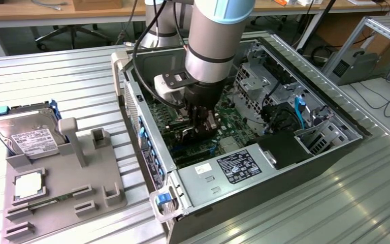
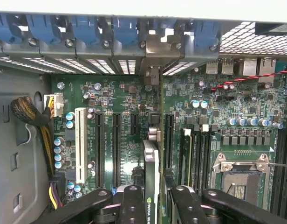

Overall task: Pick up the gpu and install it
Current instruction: 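Insert the gpu into the slot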

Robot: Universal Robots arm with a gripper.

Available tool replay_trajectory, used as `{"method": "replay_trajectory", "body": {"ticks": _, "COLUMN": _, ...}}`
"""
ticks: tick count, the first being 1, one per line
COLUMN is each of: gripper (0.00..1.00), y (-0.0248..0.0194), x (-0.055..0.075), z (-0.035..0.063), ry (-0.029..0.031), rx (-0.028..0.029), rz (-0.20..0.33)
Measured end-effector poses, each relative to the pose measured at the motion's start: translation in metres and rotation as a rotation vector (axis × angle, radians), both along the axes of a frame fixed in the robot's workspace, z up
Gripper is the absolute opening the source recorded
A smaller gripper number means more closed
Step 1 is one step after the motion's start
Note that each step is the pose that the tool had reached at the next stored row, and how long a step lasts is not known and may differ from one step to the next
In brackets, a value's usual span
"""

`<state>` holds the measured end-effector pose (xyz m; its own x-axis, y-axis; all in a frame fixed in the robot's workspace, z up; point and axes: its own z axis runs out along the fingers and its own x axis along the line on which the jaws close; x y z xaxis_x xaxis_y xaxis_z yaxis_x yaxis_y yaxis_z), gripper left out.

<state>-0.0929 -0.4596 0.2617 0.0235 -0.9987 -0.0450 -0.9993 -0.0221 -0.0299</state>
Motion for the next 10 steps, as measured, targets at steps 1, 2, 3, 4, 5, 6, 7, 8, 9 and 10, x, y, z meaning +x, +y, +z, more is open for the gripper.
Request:
{"method": "replay_trajectory", "body": {"ticks": 1, "gripper": 0.26, "y": 0.0000, "x": 0.0000, "z": -0.0002, "ry": 0.0000, "rx": -0.0001, "rz": 0.000}}
{"method": "replay_trajectory", "body": {"ticks": 2, "gripper": 0.26, "y": 0.0001, "x": 0.0000, "z": -0.0005, "ry": 0.0001, "rx": -0.0002, "rz": 0.000}}
{"method": "replay_trajectory", "body": {"ticks": 3, "gripper": 0.26, "y": 0.0000, "x": 0.0000, "z": -0.0009, "ry": 0.0002, "rx": -0.0004, "rz": 0.000}}
{"method": "replay_trajectory", "body": {"ticks": 4, "gripper": 0.26, "y": 0.0001, "x": 0.0000, "z": -0.0012, "ry": 0.0000, "rx": 0.0000, "rz": 0.000}}
{"method": "replay_trajectory", "body": {"ticks": 5, "gripper": 0.26, "y": 0.0002, "x": 0.0001, "z": -0.0016, "ry": -0.0005, "rx": 0.0009, "rz": 0.000}}
{"method": "replay_trajectory", "body": {"ticks": 6, "gripper": 0.26, "y": 0.0001, "x": 0.0000, "z": -0.0016, "ry": -0.0003, "rx": 0.0007, "rz": 0.000}}
{"method": "replay_trajectory", "body": {"ticks": 7, "gripper": 0.26, "y": 0.0002, "x": 0.0000, "z": -0.0016, "ry": -0.0003, "rx": 0.0008, "rz": 0.000}}
{"method": "replay_trajectory", "body": {"ticks": 8, "gripper": 0.26, "y": 0.0001, "x": 0.0000, "z": -0.0014, "ry": -0.0001, "rx": 0.0005, "rz": 0.000}}
{"method": "replay_trajectory", "body": {"ticks": 9, "gripper": 0.26, "y": 0.0001, "x": 0.0000, "z": -0.0013, "ry": 0.0001, "rx": 0.0002, "rz": 0.000}}
{"method": "replay_trajectory", "body": {"ticks": 10, "gripper": 0.26, "y": 0.0001, "x": 0.0000, "z": -0.0013, "ry": 0.0000, "rx": 0.0003, "rz": 0.000}}
